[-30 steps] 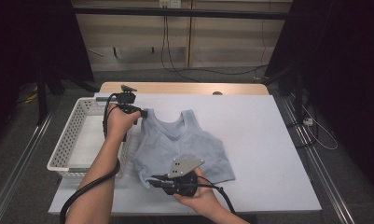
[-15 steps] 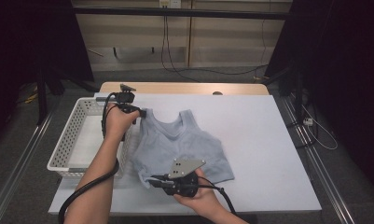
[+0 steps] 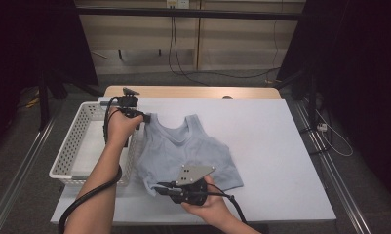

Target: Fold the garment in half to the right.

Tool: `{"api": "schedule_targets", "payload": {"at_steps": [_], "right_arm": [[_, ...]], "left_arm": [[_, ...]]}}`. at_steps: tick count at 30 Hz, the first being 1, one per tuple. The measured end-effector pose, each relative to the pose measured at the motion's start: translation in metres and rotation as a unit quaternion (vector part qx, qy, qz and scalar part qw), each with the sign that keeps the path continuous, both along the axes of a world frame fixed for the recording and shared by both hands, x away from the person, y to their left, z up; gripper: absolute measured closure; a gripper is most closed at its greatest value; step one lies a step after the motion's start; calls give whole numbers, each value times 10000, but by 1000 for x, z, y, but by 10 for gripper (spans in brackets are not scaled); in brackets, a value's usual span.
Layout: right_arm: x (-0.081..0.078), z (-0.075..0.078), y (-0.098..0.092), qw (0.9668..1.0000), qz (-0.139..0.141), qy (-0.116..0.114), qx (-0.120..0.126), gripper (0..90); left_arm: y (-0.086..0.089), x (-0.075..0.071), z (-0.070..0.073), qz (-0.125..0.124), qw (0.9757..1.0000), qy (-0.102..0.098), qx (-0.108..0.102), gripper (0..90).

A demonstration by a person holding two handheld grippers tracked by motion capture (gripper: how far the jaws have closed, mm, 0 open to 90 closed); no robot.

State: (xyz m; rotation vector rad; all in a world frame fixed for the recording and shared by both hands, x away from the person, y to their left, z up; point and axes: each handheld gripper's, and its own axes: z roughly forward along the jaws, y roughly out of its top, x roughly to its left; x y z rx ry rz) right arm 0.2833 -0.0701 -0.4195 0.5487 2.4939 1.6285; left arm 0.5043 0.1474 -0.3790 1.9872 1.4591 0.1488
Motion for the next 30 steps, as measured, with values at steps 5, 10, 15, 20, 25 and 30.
{"api": "schedule_targets", "payload": {"at_steps": [5,10,15,20,25,30], "right_arm": [[0,1,1,10000,23,10,32,843],[0,2,3,9999,45,22,87,843],[0,1,5,9999,71,38,101,843],[0,1,5,9998,83,84,135,843],[0,1,3,9998,59,85,149,843],[0,2,-1,9996,-22,101,253,843]], "left_arm": [[2,0,2,-5,10000,-9,40,866],[5,-2,3,31,10000,-30,46,866],[9,-3,4,72,9999,-13,76,866],[10,-3,2,86,9999,7,144,866],[6,-1,0,45,9998,19,189,865],[1,2,-2,34,9997,42,236,864]]}}
